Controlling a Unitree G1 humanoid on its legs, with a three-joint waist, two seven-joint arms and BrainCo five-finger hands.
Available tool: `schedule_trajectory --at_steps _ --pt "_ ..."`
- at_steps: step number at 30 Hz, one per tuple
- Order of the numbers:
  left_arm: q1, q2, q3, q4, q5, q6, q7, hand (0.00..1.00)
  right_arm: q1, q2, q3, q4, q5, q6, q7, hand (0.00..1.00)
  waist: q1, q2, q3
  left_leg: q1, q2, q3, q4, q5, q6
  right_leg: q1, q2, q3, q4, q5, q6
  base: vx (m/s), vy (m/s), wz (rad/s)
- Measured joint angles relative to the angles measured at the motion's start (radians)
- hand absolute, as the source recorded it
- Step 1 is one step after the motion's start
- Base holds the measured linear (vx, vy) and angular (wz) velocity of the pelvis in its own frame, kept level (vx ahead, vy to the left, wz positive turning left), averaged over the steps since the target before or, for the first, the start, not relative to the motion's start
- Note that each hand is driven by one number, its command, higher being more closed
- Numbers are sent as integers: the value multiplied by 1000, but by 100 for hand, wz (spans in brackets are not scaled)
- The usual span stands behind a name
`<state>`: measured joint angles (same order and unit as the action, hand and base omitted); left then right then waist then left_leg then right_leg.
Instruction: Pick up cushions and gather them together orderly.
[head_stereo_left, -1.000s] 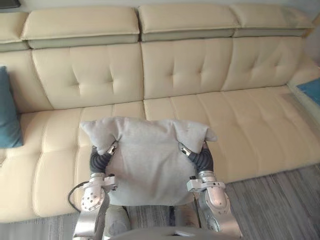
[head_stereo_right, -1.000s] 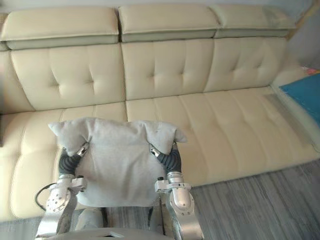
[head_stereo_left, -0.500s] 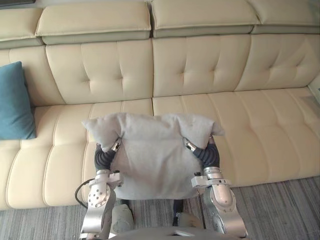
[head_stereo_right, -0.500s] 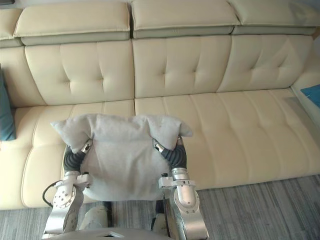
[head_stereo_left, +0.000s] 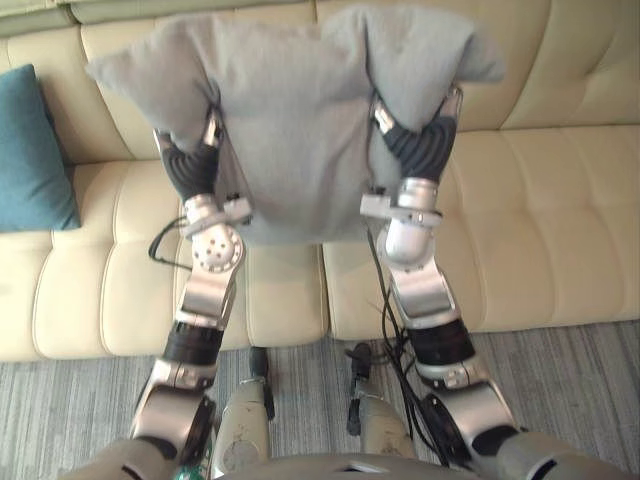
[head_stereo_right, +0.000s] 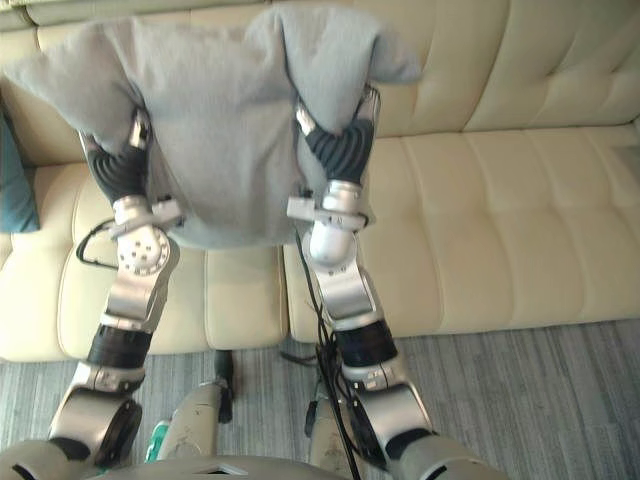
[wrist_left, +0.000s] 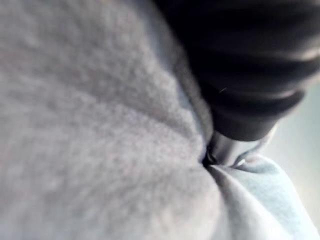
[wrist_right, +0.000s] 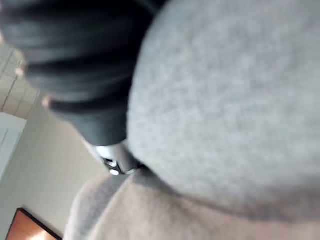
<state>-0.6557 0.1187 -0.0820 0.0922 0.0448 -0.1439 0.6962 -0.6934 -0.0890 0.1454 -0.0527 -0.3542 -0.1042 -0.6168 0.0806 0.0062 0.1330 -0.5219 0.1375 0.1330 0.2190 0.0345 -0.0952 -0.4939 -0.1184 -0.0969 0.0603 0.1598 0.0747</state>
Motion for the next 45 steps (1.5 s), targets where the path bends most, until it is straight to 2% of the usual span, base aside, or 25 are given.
schedule_trajectory --at_steps 2,4,6,10,13,20,21,25,28,32,38,40,45 --pt "-158 46 -1 69 18 19 31 100 -151 -52 -14 83 -33 32 -44 100 2 3 55 -10 -8 -10 -69 59 -2 -34 -1 -4 -5 23 -2 -90 -57 15" --pt "-247 68 -2 105 27 28 43 100 -225 -75 -31 119 -45 45 -62 100 -1 9 79 -26 -11 -21 -106 92 -4 -56 0 -16 -15 37 -4 -85 -52 16" --pt "-388 99 1 167 72 54 54 100 -349 -109 -62 194 -46 69 -108 100 0 10 108 -54 -12 -32 -187 160 -7 -100 6 -30 -43 70 -12 -96 -70 16" --pt "-569 110 7 298 79 77 56 100 -551 -153 -106 372 -41 94 -128 100 -1 32 159 -80 -14 -58 -297 244 -7 -157 12 -58 -50 86 -19 -48 -43 17" --pt "-678 122 15 398 74 82 53 100 -668 -182 -118 459 -27 110 -128 100 -4 38 195 -154 -13 -86 -297 264 -7 -213 12 -83 -49 92 -20 -15 -8 20" --pt "-735 123 32 473 31 83 22 100 -751 -193 -118 538 39 127 -127 100 6 38 230 -285 -8 -109 -297 289 -24 -341 12 -105 -18 84 -23 26 43 9" --pt "-737 123 33 473 23 83 19 0 -758 -194 -117 541 47 127 -127 0 8 37 231 -306 -7 -110 -297 291 -26 -372 11 -104 2 75 -23 21 64 1" --pt "-782 135 44 495 -14 73 17 0 -809 -218 -120 541 63 127 -136 0 6 37 252 -345 -6 -113 -297 304 -40 -449 1 -103 93 32 -28 -3 59 5" --pt "-809 156 35 518 -49 56 -9 0 -811 -243 -147 540 88 127 -155 0 2 36 252 -361 -8 -120 -297 310 -47 -497 -12 -103 179 -18 -31 -22 43 12" --pt "-813 192 15 518 -101 22 -57 0 -805 -253 -171 539 168 119 -160 0 -3 35 253 -387 -12 -121 -297 318 -47 -557 -22 -96 257 -49 -36 -41 -18 7" --pt "-799 265 -7 519 -166 20 -144 0 -725 -301 -259 491 313 97 -149 0 -15 34 253 -361 -17 -127 -297 322 -51 -565 -32 -75 338 -86 -40 -56 -77 9" --pt "-769 328 2 519 -176 21 -182 0 -686 -345 -296 491 386 86 -124 0 -30 25 258 -336 -16 -112 -297 322 -51 -556 -29 -58 350 -86 -40 -70 -101 -9" --pt "-668 420 44 519 -166 25 -225 0 -588 -471 -317 491 518 61 -45 0 -57 16 263 -255 -3 -93 -297 313 -50 -484 -12 -42 343 -85 -40 -81 -148 -16"
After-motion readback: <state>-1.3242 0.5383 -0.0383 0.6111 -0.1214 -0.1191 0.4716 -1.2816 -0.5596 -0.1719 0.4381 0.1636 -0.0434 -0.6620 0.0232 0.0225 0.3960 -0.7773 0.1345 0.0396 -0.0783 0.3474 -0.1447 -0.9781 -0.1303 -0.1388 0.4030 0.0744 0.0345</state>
